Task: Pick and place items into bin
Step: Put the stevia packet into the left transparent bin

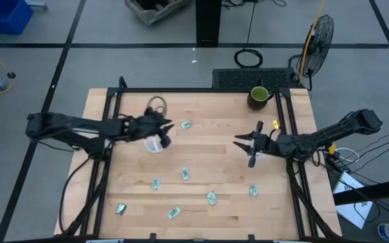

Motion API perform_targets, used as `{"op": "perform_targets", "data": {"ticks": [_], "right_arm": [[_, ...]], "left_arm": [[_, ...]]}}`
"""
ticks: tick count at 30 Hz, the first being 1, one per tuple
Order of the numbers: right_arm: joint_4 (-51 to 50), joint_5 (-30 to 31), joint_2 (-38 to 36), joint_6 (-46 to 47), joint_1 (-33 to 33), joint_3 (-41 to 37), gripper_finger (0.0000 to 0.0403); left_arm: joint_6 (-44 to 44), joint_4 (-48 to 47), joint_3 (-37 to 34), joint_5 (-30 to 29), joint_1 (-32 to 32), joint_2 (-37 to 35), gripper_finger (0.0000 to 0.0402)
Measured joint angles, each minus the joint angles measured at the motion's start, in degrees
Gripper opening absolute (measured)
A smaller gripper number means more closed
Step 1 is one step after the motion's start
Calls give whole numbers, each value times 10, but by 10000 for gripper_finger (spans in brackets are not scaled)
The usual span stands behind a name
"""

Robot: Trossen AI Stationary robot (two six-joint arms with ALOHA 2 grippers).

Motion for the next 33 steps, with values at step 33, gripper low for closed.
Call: {"op": "perform_targets", "data": {"ticks": [33], "right_arm": [[119,0,-1,-72,-1,-47,100]], "left_arm": [[36,-33,191,31,95,408,100]]}}
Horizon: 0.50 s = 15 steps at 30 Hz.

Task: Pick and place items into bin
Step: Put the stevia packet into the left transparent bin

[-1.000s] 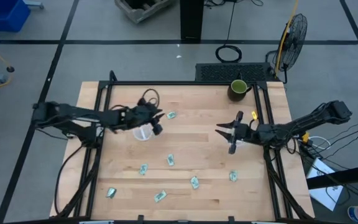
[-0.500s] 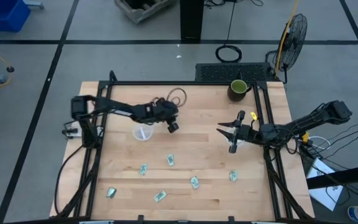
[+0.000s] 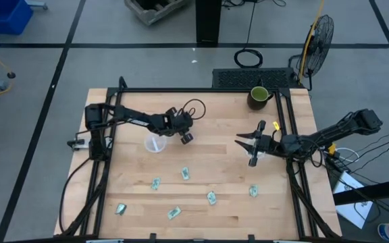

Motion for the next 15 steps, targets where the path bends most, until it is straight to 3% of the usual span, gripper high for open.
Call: {"op": "perform_targets", "data": {"ticks": [4,8,15], "right_arm": [[-1,0,0,15,0,0,100],[-1,0,0,17,0,0,100],[-1,0,0,17,0,0,100]], "left_arm": [[-4,-4,0,28,5,-1,70],[-9,-4,0,39,8,-1,12],[0,-17,-1,43,9,-18,4]]}}
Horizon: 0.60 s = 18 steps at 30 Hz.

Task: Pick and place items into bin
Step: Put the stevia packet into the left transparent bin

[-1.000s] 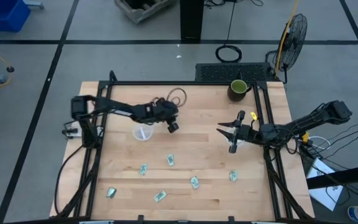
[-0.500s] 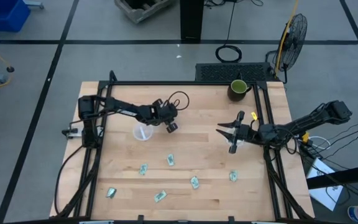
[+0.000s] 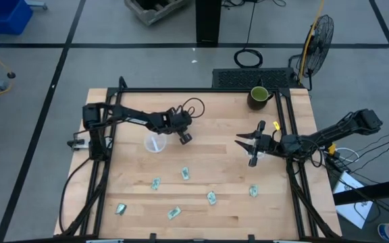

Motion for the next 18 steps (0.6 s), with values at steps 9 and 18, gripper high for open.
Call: {"op": "perform_targets", "data": {"ticks": [9,18], "right_arm": [[2,0,0,0,0,0,100],[6,0,0,13,0,0,100]], "left_arm": [[8,-52,1,24,0,-148,3],[37,-74,1,73,1,-110,67]]}}
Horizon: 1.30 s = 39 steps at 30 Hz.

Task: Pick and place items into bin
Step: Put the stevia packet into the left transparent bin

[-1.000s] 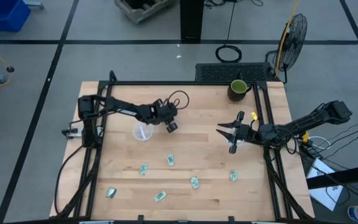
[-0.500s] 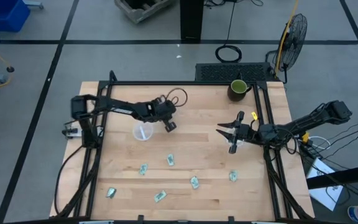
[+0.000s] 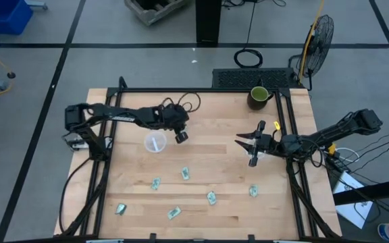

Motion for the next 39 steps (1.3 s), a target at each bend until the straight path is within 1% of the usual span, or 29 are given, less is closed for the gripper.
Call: {"op": "perform_targets", "data": {"ticks": [5,7,9,11,13,16,19,21,28,31,34,39], "right_arm": [[0,0,0,-1,0,0,100],[1,0,0,-1,0,0,100],[1,0,0,-1,0,0,100],[1,0,0,-1,0,0,100],[1,0,0,-2,0,0,100],[0,0,0,-2,0,0,100],[0,0,0,-2,0,0,100],[0,0,0,-2,0,0,100],[-2,0,0,-2,0,0,100],[-2,0,0,-2,0,0,100],[-2,0,0,-2,0,0,100],[-2,0,0,-2,0,0,100]], "left_arm": [[-1,9,0,0,8,69,132],[-11,16,0,-5,15,86,148],[-26,29,0,-6,24,95,153],[-35,41,0,-6,33,96,148],[-34,52,0,-6,42,95,130],[-28,52,0,1,54,95,84],[-22,46,0,9,62,95,25],[-25,44,0,9,66,95,9],[-30,46,0,13,67,94,15],[-29,45,0,15,66,94,25],[-29,44,0,15,66,94,47],[-27,44,0,14,66,94,100]]}}
